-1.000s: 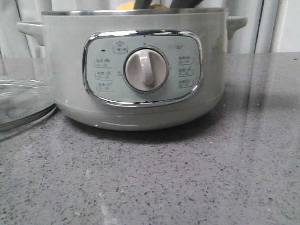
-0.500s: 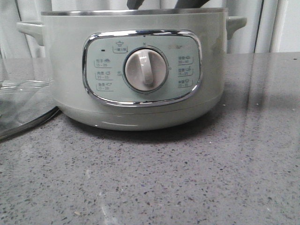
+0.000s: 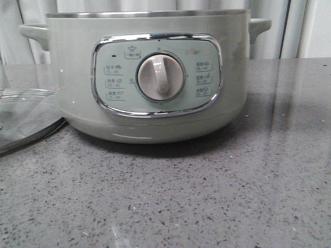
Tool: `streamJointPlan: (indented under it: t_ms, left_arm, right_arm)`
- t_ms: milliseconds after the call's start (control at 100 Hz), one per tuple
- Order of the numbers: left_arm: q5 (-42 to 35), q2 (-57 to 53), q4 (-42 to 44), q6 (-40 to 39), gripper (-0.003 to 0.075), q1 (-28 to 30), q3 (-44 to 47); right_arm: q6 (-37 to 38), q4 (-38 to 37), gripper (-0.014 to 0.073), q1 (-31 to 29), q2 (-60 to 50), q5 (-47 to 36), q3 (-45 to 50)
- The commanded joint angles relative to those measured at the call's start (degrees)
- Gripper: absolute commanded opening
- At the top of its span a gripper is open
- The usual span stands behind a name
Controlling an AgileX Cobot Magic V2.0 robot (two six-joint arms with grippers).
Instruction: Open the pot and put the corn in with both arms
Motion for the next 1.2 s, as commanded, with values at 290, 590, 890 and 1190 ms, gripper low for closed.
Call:
streamJointPlan:
  t_ms: [290,590,890,1190]
  left_arm:
    - [15.73,-28.75,-0.12,-0.07,-0.002,-0.41,-1.58]
    - [37.67,-44.63,-0.01,-0.07,-0.002,-0.41,-1.45]
    - [39.72,-47.68,-0.01,-0.07,-0.002,-0.41,3.19]
    - [39.72,-47.68,-0.13,-0.07,-0.002,-0.41,3.97]
  right_arm:
    - [-4.43,-1.99,-0.0063,0.0,-16.62,-24.06,18.85]
    - [-4.43,-2.09,-0.0064,0.0,-35.84,-47.89,47.44]
    - [-4.43,-2.09,-0.0064,0.0,-57.14,-62.53,66.78]
    - [-4.43,-2.09,-0.0064,0.0,-66.69,-62.28,73.31]
